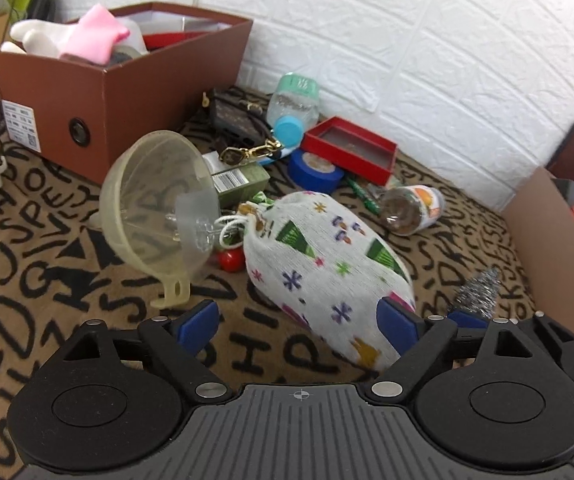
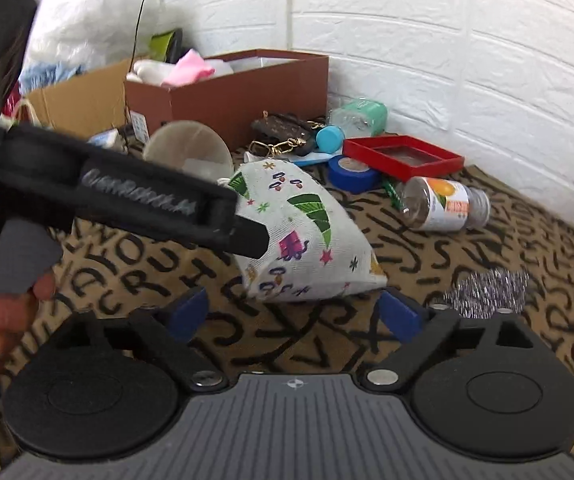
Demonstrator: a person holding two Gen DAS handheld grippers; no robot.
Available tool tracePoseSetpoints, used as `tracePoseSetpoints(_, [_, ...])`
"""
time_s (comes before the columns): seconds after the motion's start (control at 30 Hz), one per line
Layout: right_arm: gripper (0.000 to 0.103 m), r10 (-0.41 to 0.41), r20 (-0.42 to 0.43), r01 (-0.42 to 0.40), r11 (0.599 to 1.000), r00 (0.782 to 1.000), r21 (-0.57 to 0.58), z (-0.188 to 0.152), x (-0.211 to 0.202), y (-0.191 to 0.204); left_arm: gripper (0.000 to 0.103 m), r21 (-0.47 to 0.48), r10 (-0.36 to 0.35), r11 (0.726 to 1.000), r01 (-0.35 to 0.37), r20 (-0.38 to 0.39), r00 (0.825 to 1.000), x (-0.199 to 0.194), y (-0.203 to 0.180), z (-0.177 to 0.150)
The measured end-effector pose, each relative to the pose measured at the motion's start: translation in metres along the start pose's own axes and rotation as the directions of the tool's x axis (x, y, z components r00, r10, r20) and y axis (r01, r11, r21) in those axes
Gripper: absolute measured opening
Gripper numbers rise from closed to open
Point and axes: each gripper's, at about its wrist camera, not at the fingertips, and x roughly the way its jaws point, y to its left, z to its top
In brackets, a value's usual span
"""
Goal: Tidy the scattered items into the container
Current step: 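Close the right gripper on the floral cloth bag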
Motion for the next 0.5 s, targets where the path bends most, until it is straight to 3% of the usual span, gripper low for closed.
tracePoseSetpoints(0.2, [0.095,0.018,0.019,-0.018,1.000,1.000,-0.024,0.015,0.023,-0.011,0.093,-0.030,-0.059,0.998,0.058,-0.020,0.998,0.017,0.009,0.008])
tracePoseSetpoints(0.23, [0.088,0.036,0.020,-0.036,0.999,0.999,-0.015,0.018,0.027,-0.013,0.092,-0.035,-0.066,0.997,0.066,-0.020,0.998,0.018,0.010,0.009])
tracePoseSetpoints(0.3, [0.072,0.072,-0.011,-0.072,0.997,0.997,0.010,0.021,0.034,-0.015,0.081,-0.031,-0.083,0.996,0.083,-0.021,0.996,0.020,0.012,0.009])
tracePoseSetpoints(0.5, [0.052,0.052,-0.016,-0.052,0.999,0.999,-0.003,0.017,0.015,-0.004,0.048,-0.006,-0.132,0.991,0.132,-0.041,0.990,0.007,0.012,0.003])
